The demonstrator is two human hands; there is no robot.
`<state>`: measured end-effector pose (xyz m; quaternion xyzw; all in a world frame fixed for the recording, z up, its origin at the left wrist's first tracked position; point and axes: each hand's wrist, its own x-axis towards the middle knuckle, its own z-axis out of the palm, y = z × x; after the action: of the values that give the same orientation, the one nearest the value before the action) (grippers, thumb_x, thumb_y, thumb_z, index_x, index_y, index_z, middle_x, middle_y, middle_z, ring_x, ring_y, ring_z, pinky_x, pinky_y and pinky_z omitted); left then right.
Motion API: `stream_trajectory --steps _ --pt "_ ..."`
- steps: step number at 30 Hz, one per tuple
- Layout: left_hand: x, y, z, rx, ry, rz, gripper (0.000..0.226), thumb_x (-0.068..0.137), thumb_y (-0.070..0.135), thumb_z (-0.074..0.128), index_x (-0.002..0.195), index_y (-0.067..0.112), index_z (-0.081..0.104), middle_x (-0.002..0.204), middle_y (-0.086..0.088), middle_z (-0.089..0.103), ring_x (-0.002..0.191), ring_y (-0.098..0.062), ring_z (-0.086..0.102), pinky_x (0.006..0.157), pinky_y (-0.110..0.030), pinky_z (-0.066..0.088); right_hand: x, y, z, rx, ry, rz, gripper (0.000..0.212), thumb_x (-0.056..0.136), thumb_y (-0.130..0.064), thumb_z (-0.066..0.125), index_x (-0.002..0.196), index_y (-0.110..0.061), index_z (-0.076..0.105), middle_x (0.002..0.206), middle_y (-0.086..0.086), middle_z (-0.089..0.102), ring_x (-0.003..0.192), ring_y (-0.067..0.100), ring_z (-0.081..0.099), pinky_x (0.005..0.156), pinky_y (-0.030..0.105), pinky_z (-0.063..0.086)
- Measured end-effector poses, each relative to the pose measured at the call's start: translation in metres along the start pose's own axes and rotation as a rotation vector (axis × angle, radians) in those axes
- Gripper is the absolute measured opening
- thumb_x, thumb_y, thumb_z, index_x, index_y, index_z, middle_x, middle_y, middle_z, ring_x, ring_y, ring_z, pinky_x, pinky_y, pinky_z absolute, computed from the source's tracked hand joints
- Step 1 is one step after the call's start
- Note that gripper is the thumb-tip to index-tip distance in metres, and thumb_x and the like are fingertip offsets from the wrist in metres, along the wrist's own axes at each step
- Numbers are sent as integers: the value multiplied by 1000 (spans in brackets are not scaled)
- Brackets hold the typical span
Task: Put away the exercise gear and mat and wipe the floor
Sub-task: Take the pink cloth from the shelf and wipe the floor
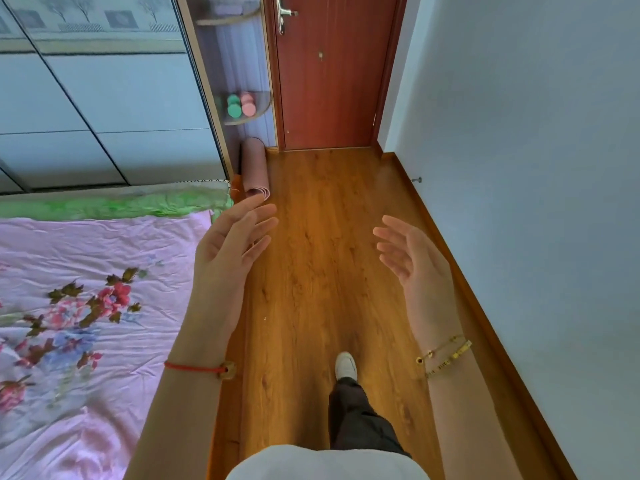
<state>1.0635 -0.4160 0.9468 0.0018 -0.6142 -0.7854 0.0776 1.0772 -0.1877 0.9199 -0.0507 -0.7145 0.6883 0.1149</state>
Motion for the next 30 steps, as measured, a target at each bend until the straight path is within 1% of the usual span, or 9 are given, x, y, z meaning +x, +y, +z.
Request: stream_trajectory --steps 2,4,8,12,17,20,24,27,30 --pt "39 -9 9 -8 4 5 25 101 22 52 120 23 68 119 1 73 119 -22 65 104 -35 49 45 4 4 13 -10 -2 30 106 -26 37 123 -24 62 115 -11 69 110 9 64 95 25 53" --pt "82 -16 20 -3 29 11 24 102 19 52 119 22 69 119 0 73 119 -21 66 105 -37 48 96 7 8 8 -30 -16 30 105 -26 38 124 -23 61 116 -10 68 109 8 64 95 24 53" --pt "167 -22 45 -17 119 -3 26 102 16 52 122 18 69 119 -2 73 117 -18 67 108 -40 47 202 6 17 -20 -92 -62 31 106 -26 37 125 -23 60 118 -10 68 110 7 64 95 23 53" --pt "249 -26 63 -49 208 22 23 99 16 56 115 22 71 113 -3 75 115 -19 68 109 -43 46 301 7 37 -23 -159 -75 31 106 -27 36 126 -24 60 118 -12 67 111 6 63 92 19 53" --pt "330 -41 68 -52 267 6 23 99 14 54 116 19 69 106 -2 77 113 -19 69 112 -47 44 395 24 71 -51 -246 -55 31 106 -24 37 126 -24 60 116 -15 67 111 3 63 88 15 52" --pt "383 -50 62 -38 292 6 24 100 14 51 109 23 71 103 1 77 112 -19 69 112 -46 43 448 35 98 -48 -290 -34 31 106 -23 37 126 -24 60 115 -17 67 110 2 62 85 12 51" --pt "473 -62 44 -59 348 -9 23 100 13 53 113 19 70 102 2 77 105 -14 72 107 -36 49 527 50 145 -23 -308 -24 31 106 -22 37 126 -22 61 115 -13 68 108 5 64 86 15 52" --pt "546 -64 28 -61 359 -19 26 99 15 55 121 14 69 115 -3 75 113 -18 69 107 -37 49 587 55 184 1 -309 -15 31 106 -22 37 125 -21 62 113 -12 70 108 8 65 86 17 53" --pt "619 -58 12 -44 337 -10 25 99 15 55 121 15 69 119 -6 73 115 -20 68 106 -37 49 651 49 224 40 -297 0 33 106 -26 36 124 -22 63 113 -9 70 108 9 65 90 24 54"
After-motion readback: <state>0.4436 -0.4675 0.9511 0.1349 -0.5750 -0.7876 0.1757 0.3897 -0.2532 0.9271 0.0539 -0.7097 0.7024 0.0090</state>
